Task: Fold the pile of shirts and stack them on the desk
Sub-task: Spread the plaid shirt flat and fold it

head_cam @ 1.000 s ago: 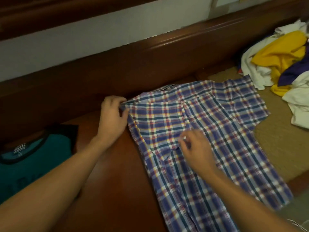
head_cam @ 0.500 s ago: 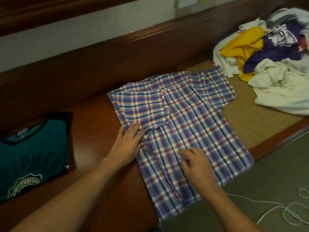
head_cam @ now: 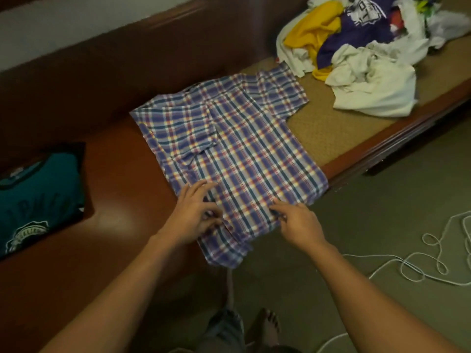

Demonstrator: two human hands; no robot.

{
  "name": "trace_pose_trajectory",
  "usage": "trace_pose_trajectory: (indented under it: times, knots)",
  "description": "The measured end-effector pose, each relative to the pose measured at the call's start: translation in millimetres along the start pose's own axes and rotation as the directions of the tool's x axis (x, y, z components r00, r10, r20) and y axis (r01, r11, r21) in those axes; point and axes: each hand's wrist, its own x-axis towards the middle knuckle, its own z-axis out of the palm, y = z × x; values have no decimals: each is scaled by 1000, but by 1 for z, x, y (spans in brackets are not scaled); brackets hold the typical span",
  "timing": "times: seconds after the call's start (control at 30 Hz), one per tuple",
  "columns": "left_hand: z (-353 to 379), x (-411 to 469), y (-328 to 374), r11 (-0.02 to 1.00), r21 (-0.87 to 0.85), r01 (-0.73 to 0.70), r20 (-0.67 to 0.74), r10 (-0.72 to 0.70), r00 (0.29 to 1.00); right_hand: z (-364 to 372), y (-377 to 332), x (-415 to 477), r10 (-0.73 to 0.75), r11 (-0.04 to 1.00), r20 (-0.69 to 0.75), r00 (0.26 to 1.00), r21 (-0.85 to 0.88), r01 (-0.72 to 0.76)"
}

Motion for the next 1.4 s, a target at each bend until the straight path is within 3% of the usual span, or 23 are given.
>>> trace_pose_trajectory:
  times: [0.1, 0.27, 0.37, 0.43, 0.6, 0.8, 0.93, 1.03, 1.13, 1.23, 1.4]
  knots:
    - [5, -3, 5, 997, -32, 69, -44, -71, 997, -3, 5, 3, -25, 1000, 42, 999, -9, 25]
    - [24, -10, 15, 984, 150, 94, 97, -110, 989, -5, 8, 7, -46, 998, 58, 997, -45, 48]
    - [17, -8, 20, 991, 5, 136, 2, -136, 991, -5, 7, 4, -63, 998, 67, 996, -11, 64]
    - [16, -6, 24, 988, -5, 152, -37, -152, 988, -4, 7, 0, -87, 996, 52, 995, 4, 87]
    - [23, -1, 25, 961, 117, 251, 106, -264, 959, -8, 6, -1, -93, 994, 52, 994, 67, 90]
    - [-16, 35, 16, 966, 9, 259, 36, -259, 965, -39, 13, 24, 52, 965, -138, 989, 260, -14]
    - [-55, 88, 10, 962, -120, 244, -95, -256, 962, -67, 22, 53, 219, 939, -243, 945, 315, -137]
    - [-83, 142, 17, 903, -318, 288, -195, -359, 913, -81, 32, 72, 325, 915, -291, 900, 336, -222]
    - [-102, 208, 26, 854, -435, 285, -247, -417, 875, -80, 46, 82, 436, 875, -245, 866, 339, -345]
    - [-105, 282, 34, 859, -445, 253, -266, -397, 879, -73, 56, 88, 487, 861, -213, 847, 280, -424]
    - [-93, 394, 61, 883, -367, 291, -190, -378, 906, -69, 60, 94, 510, 857, -286, 812, 249, -451]
